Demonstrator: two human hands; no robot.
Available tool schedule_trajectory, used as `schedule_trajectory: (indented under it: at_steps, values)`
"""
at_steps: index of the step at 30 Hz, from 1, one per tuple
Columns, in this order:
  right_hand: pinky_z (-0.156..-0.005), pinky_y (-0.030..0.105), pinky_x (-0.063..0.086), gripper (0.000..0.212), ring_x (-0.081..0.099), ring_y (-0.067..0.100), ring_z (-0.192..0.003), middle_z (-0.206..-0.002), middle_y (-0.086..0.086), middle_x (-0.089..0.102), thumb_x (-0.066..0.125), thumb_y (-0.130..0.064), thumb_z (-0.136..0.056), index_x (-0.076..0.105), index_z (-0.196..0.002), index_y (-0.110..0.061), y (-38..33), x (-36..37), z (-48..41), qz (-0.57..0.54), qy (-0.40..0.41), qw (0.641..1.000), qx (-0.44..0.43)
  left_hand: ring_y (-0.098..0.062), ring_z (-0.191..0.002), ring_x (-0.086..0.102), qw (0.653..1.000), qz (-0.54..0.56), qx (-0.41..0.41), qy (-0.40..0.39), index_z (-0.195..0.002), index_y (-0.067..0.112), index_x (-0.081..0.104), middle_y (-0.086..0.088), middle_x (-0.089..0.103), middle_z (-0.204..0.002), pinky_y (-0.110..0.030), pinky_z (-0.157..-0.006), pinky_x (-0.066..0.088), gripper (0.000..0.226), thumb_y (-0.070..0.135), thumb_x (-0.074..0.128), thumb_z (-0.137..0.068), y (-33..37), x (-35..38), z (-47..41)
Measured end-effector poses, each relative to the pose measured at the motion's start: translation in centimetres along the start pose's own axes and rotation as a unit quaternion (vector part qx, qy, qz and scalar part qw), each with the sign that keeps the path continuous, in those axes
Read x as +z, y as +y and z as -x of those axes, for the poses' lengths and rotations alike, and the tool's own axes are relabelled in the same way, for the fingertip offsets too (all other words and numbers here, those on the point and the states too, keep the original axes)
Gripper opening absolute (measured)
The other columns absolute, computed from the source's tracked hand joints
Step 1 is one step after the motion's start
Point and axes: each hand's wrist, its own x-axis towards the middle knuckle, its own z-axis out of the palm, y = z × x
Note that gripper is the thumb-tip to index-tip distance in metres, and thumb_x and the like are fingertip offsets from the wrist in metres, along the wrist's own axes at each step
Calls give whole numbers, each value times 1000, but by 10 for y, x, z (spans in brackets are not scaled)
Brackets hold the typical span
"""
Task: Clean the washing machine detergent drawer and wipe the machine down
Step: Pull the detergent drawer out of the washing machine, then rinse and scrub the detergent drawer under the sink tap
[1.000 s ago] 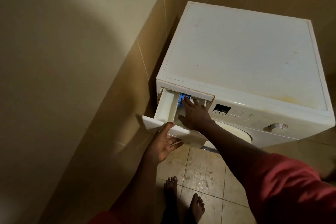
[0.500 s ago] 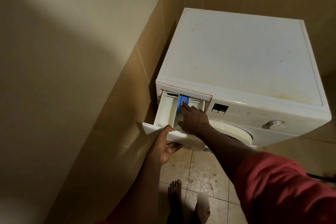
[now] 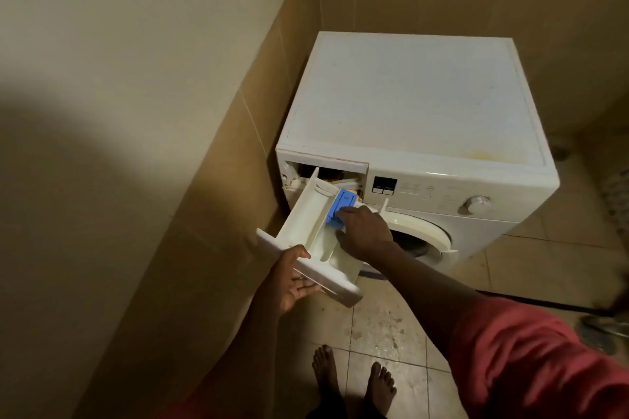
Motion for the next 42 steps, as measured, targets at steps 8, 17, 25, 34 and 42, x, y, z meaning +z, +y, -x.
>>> schedule_trajectory:
  at_steps: [8,17,25,34,42]
  values:
    - [-89,37,48,35,54,24,-109,-126,4,60,51,-22,-91,60,-124,-15,45,-31,56,-65,117,986,99,-40,-104,63,989,-141,4,-38,-133,5,43,-21,58,-120,-50,-86,57,57,18,65,-82,-10,22,23]
    - [-100,39,44,47,48,26,-125,-140,8,48,55,-30,-93,48,-136,-13,91,-53,186,-111,158,944,266,-40,-109,60,960,-231,0,-156,-131,9,39,-21,58,-120,-51,-91,52,59,28,65,-83,-50,63,54]
    - [-98,42,45,54,50,32,-122,-140,11,47,49,-45,-96,39,-140,-14,121,-72,322,-108,206,887,399,-35,-93,63,910,-290,-6,-295,-121,5,54,-18,64,-102,-48,-74,57,42,27,61,-86,-109,136,105]
    - [-87,47,51,46,61,31,-101,-113,12,64,39,-55,-96,53,-116,-16,142,-70,489,-155,255,780,551,-38,-89,65,831,-413,-13,-372,-107,7,60,-17,63,-100,-56,-85,55,35,35,59,-87,-208,201,179]
    - [-82,39,48,48,59,37,-104,-113,17,63,40,-52,-96,60,-112,-11,147,-11,687,-222,311,659,647,-38,-95,69,711,-538,-45,-451,-111,8,64,-14,67,-87,-58,-88,55,52,46,75,-78,-333,228,274]
